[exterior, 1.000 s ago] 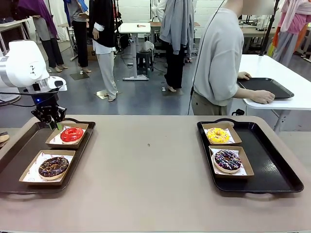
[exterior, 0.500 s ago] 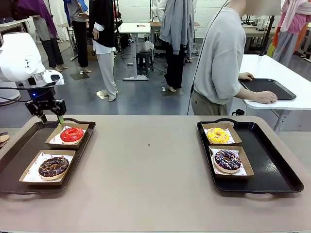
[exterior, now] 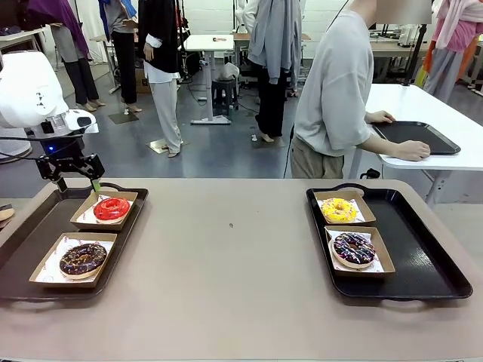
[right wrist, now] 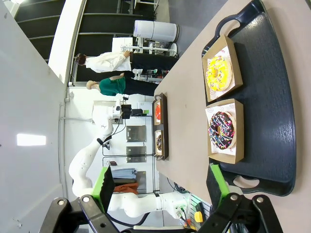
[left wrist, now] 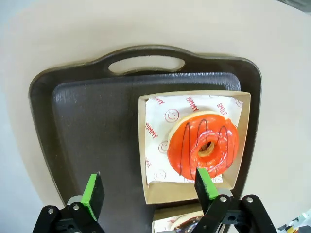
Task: Individually package the donuts and arrange them on the tray.
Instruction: Place the picked Paper togo box on the Handle tray.
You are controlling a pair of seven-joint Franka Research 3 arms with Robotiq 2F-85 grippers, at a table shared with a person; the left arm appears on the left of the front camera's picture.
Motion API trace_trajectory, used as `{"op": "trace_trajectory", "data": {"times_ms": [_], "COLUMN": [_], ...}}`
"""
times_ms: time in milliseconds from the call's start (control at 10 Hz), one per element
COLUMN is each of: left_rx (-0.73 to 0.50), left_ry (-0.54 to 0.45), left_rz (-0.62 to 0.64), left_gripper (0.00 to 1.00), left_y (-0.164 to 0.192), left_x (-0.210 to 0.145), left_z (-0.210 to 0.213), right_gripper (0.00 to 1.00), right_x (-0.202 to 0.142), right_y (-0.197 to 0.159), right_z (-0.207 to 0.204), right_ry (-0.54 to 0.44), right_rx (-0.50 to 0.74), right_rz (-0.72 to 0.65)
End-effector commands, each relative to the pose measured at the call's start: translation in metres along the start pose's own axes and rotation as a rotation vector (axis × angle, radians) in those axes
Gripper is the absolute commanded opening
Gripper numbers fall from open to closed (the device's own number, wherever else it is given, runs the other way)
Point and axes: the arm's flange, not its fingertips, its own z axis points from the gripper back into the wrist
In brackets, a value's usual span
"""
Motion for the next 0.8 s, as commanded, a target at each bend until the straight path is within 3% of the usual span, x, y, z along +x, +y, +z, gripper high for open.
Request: {"op": "trace_trajectory", "data": {"times_ms": [0, 700], "left_rx": [0.0, 0.0], "left_ry": [0.002, 0.002], "left_rz": [-0.004, -0.004], "left_gripper": [0.97, 0.97], "left_y": [-0.0016, -0.0016], "left_x": [0.0052, 0.0052], "left_z": [-0.0034, -0.0034], "right_gripper": [1.0, 1.0], "right_x": [-0.0028, -0.0028], "right_y": [0.0002, 0.0002], "right_z": [-0.0019, -0.0019], "right_ry": [-0.017, -0.017], "right_rx": [-0.001, -0.001], "right_rz": [0.004, 0.004]}}
